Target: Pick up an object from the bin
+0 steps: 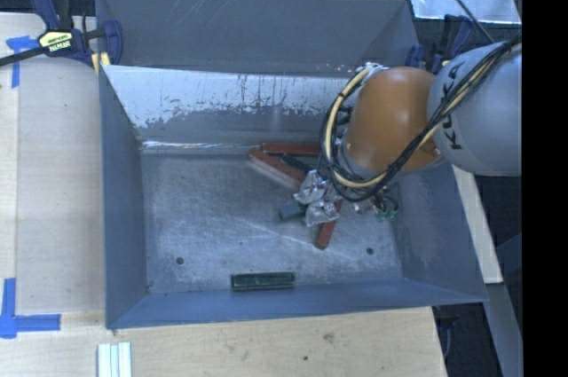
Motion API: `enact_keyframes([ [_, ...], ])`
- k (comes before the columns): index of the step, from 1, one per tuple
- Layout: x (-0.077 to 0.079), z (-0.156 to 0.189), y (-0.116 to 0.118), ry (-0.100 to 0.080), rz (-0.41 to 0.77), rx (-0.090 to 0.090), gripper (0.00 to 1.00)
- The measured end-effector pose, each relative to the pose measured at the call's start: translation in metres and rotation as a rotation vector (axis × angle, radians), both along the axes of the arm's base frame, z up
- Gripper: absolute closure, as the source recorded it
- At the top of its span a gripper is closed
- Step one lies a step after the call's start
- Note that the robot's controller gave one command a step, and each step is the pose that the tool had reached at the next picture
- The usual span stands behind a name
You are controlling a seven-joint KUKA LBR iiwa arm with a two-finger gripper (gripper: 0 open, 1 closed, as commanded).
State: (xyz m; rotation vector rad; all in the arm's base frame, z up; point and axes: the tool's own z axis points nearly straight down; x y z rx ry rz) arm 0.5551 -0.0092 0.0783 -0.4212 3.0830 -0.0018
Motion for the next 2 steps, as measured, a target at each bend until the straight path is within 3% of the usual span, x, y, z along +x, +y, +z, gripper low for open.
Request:
enact_keyframes([
  [1, 0.0, 0.0, 0.0, 0.0, -0.001, 0.0, 1.0],
  [2, 0.0, 0.194, 0.0, 0.018, -0.017, -0.003, 1.0],
])
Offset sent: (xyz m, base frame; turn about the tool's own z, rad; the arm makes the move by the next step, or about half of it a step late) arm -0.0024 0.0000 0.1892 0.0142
